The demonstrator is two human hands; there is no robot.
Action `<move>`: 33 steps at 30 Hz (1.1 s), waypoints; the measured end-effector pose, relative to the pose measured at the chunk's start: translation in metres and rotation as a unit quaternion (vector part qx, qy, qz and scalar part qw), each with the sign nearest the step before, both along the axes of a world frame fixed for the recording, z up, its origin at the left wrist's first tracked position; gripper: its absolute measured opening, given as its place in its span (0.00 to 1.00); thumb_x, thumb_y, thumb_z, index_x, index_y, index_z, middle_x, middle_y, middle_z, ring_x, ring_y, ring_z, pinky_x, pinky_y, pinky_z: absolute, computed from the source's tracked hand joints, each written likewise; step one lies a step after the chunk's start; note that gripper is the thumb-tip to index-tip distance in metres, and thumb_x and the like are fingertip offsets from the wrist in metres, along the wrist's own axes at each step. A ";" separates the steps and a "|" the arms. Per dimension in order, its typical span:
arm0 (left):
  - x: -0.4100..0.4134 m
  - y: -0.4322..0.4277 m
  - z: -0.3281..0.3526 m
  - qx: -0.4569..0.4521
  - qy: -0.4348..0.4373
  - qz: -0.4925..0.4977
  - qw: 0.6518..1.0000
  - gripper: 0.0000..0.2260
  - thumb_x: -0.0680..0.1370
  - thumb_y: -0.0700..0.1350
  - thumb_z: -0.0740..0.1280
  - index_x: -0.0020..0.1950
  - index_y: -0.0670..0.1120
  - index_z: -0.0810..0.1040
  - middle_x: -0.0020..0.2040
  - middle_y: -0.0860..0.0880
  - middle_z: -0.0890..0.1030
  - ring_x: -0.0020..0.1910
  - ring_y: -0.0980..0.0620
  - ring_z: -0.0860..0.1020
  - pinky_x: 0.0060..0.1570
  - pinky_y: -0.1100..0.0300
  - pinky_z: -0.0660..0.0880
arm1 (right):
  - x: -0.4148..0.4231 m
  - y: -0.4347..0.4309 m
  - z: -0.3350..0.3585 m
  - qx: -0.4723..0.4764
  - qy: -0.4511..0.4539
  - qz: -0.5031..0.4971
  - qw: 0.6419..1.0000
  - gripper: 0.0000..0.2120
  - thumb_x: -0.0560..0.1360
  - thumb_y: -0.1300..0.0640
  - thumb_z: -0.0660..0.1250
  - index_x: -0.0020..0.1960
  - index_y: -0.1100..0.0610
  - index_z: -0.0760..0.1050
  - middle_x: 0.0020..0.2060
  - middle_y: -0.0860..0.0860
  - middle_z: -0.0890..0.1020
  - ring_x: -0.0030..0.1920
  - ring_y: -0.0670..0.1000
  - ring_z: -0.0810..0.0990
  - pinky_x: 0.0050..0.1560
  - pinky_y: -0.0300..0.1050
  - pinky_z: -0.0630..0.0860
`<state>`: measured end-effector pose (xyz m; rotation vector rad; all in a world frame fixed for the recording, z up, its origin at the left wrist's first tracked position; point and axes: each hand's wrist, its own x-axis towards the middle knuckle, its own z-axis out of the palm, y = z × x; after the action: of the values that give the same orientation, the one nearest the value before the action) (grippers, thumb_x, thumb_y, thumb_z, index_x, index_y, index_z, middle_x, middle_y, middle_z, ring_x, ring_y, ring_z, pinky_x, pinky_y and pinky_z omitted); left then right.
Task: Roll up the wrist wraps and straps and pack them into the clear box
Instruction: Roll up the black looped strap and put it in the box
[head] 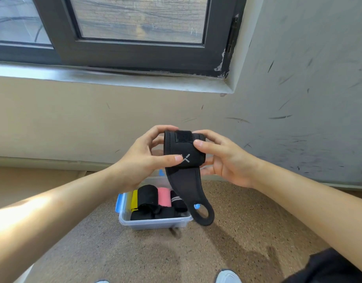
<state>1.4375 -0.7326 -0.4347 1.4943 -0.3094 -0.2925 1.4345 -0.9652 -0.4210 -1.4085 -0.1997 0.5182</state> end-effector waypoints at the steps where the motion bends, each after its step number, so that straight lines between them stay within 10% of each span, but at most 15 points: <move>1: 0.000 0.000 0.000 0.003 -0.005 0.001 1.000 0.29 0.69 0.38 0.77 0.68 0.52 0.76 0.66 0.45 0.80 0.58 0.41 0.84 0.57 0.44 0.81 | 0.001 0.000 0.000 0.011 -0.005 -0.006 1.000 0.21 0.78 0.55 0.71 0.68 0.58 0.72 0.59 0.60 0.81 0.53 0.61 0.84 0.47 0.52 0.82; 14: -0.004 -0.001 0.000 -0.041 0.140 -0.042 0.988 0.22 0.76 0.48 0.74 0.69 0.50 0.75 0.62 0.41 0.84 0.59 0.38 0.84 0.54 0.41 0.82 | -0.003 0.002 -0.009 -0.161 -0.228 -0.043 0.959 0.30 0.69 0.64 0.79 0.66 0.46 0.75 0.66 0.50 0.76 0.57 0.57 0.83 0.61 0.59 0.81; 23: -0.003 0.001 -0.006 -0.006 0.018 0.006 1.000 0.31 0.66 0.41 0.81 0.67 0.51 0.77 0.66 0.44 0.80 0.59 0.41 0.84 0.56 0.42 0.82 | -0.003 0.003 -0.003 -0.029 0.002 0.027 0.999 0.24 0.79 0.44 0.65 0.72 0.53 0.72 0.67 0.60 0.78 0.61 0.63 0.82 0.55 0.56 0.82; 28: -0.003 0.001 -0.006 0.046 0.001 0.005 0.999 0.33 0.66 0.44 0.81 0.69 0.53 0.74 0.66 0.47 0.80 0.59 0.43 0.84 0.60 0.40 0.80 | 0.001 0.003 -0.007 0.022 0.002 0.024 0.999 0.24 0.77 0.56 0.69 0.72 0.57 0.72 0.65 0.60 0.80 0.62 0.62 0.82 0.60 0.58 0.80; 33: -0.004 0.004 -0.006 -0.001 0.164 -0.058 0.985 0.26 0.76 0.55 0.72 0.72 0.52 0.73 0.66 0.41 0.81 0.61 0.33 0.82 0.62 0.37 0.78 | 0.002 0.001 -0.016 -0.004 -0.051 -0.027 0.998 0.26 0.71 0.64 0.74 0.67 0.57 0.73 0.63 0.59 0.78 0.60 0.59 0.83 0.57 0.60 0.82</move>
<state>1.4331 -0.7288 -0.4411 1.4013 -0.1322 -0.6238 1.4369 -0.9637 -0.4374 -1.4456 -0.2415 0.4038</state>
